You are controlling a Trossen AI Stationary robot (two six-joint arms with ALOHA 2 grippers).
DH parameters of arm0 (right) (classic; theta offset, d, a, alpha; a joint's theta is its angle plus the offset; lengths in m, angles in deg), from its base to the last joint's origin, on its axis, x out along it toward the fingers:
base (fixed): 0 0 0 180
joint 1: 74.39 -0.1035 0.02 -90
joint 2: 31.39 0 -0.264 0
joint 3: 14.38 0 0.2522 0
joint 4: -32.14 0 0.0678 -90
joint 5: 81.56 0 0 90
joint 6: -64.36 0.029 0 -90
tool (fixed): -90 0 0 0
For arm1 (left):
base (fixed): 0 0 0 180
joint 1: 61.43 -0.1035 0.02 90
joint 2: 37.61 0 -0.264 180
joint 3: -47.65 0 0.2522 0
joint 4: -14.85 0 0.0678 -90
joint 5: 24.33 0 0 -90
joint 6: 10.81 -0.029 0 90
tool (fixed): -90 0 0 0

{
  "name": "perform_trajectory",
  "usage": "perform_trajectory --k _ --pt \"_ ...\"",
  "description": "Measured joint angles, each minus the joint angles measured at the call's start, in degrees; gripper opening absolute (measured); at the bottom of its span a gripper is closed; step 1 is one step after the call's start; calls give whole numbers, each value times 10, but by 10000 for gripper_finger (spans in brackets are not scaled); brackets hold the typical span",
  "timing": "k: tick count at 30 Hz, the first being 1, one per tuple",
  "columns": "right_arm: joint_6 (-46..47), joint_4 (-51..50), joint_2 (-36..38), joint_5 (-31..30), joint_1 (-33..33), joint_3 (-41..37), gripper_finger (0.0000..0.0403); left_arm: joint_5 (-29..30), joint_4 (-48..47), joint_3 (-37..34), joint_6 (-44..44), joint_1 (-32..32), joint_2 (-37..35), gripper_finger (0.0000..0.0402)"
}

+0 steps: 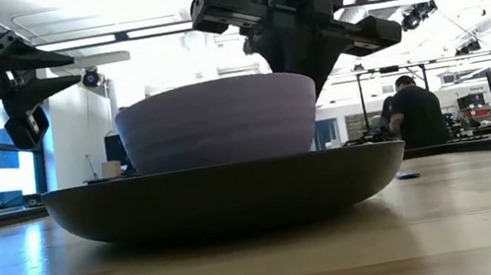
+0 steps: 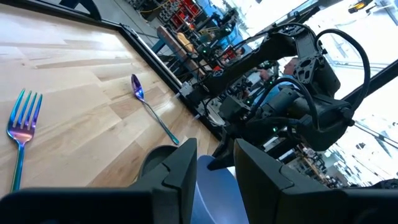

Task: Set table place
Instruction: Put the violet bowl on the black plate

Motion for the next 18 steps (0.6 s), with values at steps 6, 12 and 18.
perform_trajectory --k 6,12,18 --pt "1 0 0 0 0 0 47 1 0 0 0 0 0 95" --pt "0 5 0 0 0 0 51 1 0 0 0 0 0 95" --pt "-4 6 0 -4 0 0 51 1 0 0 0 0 0 95"
